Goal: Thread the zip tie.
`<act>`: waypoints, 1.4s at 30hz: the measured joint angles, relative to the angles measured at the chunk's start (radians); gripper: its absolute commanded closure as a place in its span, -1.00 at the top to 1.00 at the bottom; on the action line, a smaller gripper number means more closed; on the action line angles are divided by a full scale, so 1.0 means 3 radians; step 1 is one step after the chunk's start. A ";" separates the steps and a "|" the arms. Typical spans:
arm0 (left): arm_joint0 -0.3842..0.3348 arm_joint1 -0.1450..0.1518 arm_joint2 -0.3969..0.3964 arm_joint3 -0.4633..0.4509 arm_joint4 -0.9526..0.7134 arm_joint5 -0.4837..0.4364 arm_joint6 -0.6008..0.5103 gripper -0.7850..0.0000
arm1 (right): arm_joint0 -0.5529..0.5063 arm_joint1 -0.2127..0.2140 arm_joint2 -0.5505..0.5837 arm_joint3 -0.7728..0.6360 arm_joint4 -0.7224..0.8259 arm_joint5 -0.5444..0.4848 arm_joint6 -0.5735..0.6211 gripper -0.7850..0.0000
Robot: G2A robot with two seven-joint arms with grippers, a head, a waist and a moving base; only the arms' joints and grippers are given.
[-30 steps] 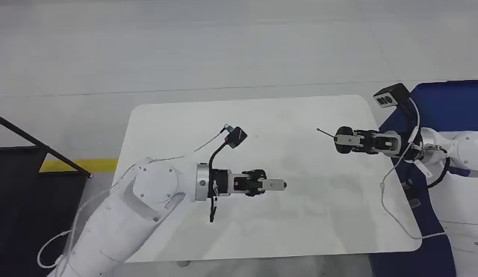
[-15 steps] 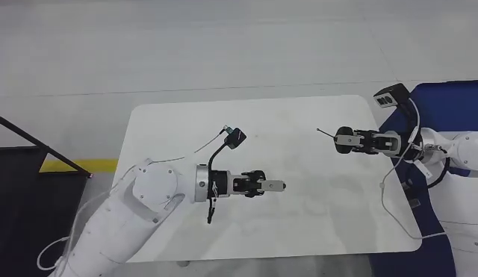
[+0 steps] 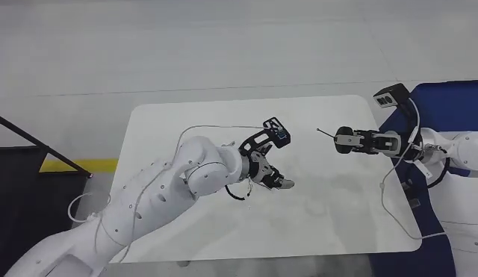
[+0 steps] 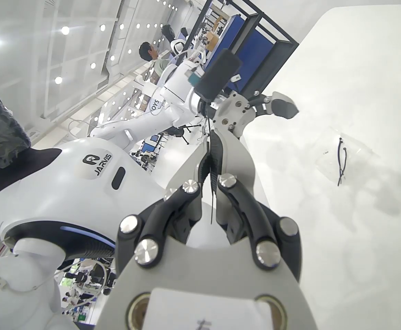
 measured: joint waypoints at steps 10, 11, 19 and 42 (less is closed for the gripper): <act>-0.0040 -0.0014 0.0093 -0.0020 0.0043 -0.0003 -0.0082 1.00 | 0.0000 0.0000 0.0000 0.0000 0.0000 0.0000 0.0000 -1.00; -0.0064 -0.0029 0.0214 -0.0080 0.0213 0.0123 -0.0164 1.00 | 0.0000 0.0000 0.0000 0.0000 0.0000 0.0000 0.0000 -1.00; -0.0135 -0.0315 0.0658 0.0148 0.1846 0.0788 -0.0236 0.04 | 0.0000 0.0000 0.0000 0.0000 0.0000 0.0000 0.0000 -1.00; -0.0255 -0.0921 0.0873 0.1008 0.1658 0.0080 -0.1070 -0.15 | 0.0000 0.0000 0.0000 0.0000 0.0000 0.0000 0.0000 -1.00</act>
